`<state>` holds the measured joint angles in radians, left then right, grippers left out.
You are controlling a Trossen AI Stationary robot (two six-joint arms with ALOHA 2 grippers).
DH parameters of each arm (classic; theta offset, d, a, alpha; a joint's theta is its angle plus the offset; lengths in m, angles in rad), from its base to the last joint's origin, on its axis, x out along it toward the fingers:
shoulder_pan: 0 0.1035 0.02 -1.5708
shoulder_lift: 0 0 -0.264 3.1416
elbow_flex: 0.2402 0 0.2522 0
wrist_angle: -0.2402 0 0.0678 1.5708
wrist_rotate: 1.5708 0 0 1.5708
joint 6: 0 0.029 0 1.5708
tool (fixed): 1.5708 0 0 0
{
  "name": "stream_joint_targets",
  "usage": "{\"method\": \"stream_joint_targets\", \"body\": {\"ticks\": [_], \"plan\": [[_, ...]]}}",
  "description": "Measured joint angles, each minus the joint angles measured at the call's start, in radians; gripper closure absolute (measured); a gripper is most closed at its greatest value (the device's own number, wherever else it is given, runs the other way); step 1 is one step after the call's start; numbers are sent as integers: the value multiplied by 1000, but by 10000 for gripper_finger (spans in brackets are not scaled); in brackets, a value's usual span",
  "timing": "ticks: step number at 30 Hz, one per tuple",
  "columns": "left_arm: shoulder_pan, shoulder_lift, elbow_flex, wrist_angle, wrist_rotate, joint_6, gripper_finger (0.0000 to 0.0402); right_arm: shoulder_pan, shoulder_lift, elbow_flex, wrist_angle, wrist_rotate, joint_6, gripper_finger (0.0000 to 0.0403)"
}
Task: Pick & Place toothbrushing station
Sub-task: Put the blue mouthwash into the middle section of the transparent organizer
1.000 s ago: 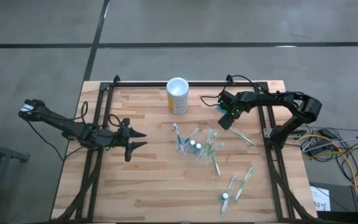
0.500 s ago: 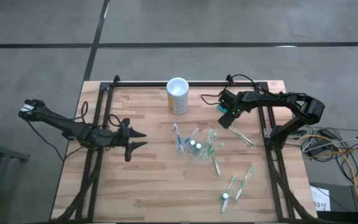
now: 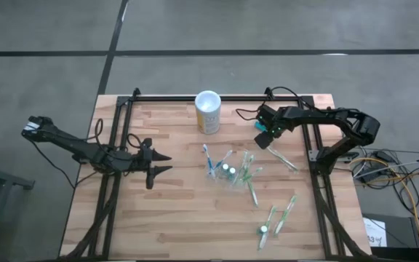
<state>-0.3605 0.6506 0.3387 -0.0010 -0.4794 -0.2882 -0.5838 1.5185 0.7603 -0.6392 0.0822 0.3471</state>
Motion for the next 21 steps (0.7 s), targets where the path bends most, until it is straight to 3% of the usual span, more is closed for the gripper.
{"method": "stream_joint_targets", "body": {"ticks": [5,12,17,21], "plan": [[0,0,0,0,0,0,243,0,0,8,0,6,5,238],[0,0,0,0,0,0,243,1,0,45,-69,128,36,236],[0,0,0,0,0,0,244,-5,0,69,-79,218,-46,234],[0,0,0,0,0,0,243,-41,2,69,-70,201,-107,234]]}}
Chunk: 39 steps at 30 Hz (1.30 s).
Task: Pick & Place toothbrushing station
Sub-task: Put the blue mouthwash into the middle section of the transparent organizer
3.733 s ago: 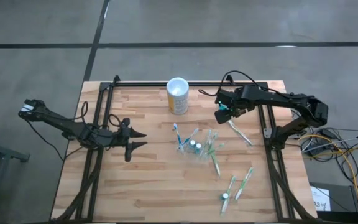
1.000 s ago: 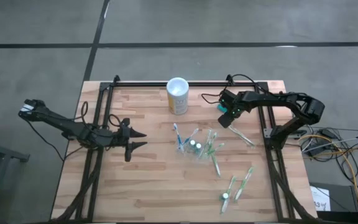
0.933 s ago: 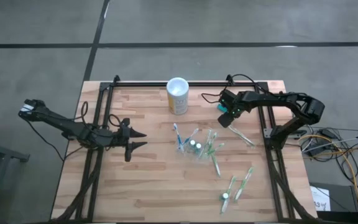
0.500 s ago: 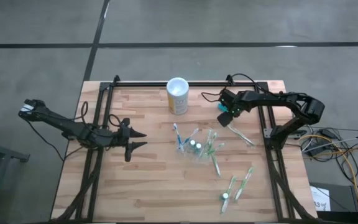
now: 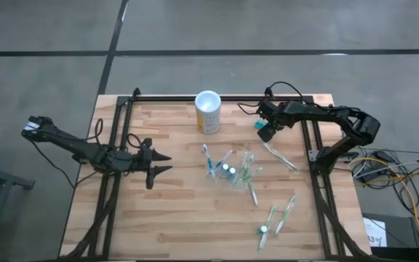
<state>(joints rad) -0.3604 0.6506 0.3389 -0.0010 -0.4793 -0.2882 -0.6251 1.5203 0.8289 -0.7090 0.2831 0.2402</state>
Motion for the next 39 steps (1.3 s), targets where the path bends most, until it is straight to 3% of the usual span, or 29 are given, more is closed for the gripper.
{"method": "stream_joint_targets", "body": {"ticks": [11,24,39], "plan": [[0,0,0,0,0,0,243,-43,3,-6,6,-127,-141,232],[0,0,0,0,0,0,243,-43,93,-7,17,-190,-111,243],[0,0,0,0,0,0,243,-43,81,-4,90,-209,-75,287]]}}
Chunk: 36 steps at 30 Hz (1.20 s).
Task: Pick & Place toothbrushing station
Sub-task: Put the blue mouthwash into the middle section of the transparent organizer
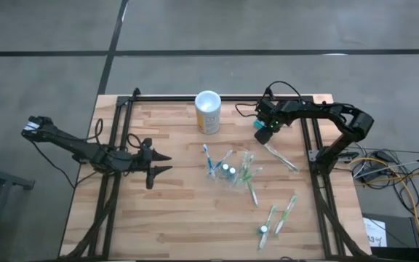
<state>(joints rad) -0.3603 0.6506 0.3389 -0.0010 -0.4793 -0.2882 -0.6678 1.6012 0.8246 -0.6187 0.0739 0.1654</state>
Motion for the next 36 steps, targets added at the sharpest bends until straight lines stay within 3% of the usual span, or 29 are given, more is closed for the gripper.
{"method": "stream_joint_targets", "body": {"ticks": [16,36], "plan": [[0,0,0,0,0,0,244,1,-2,-2,-5,-30,11,276],[0,0,0,0,0,0,244,1,-4,-16,-4,-29,49,301]]}}
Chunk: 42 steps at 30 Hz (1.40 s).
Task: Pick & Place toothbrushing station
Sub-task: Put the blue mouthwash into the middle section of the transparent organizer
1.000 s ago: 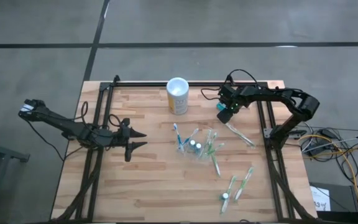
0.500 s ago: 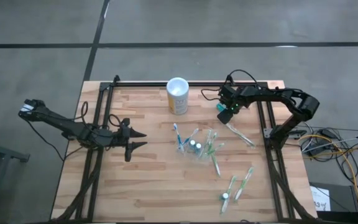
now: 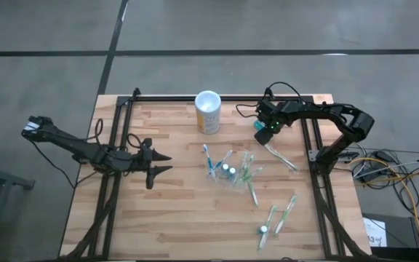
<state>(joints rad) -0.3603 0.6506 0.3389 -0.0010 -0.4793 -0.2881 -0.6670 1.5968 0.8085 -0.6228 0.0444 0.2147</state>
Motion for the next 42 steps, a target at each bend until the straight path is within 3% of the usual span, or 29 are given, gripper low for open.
{"method": "stream_joint_targets", "body": {"ticks": [10,22,32,42], "plan": [[0,0,0,0,0,0,243,0,-58,55,-98,-26,14,302],[0,0,0,0,0,0,243,-6,-355,122,-272,-87,68,300],[0,0,0,0,0,0,243,-5,-620,167,-305,-320,282,299],[0,0,0,0,0,0,244,14,-696,167,-279,-573,305,298]]}}
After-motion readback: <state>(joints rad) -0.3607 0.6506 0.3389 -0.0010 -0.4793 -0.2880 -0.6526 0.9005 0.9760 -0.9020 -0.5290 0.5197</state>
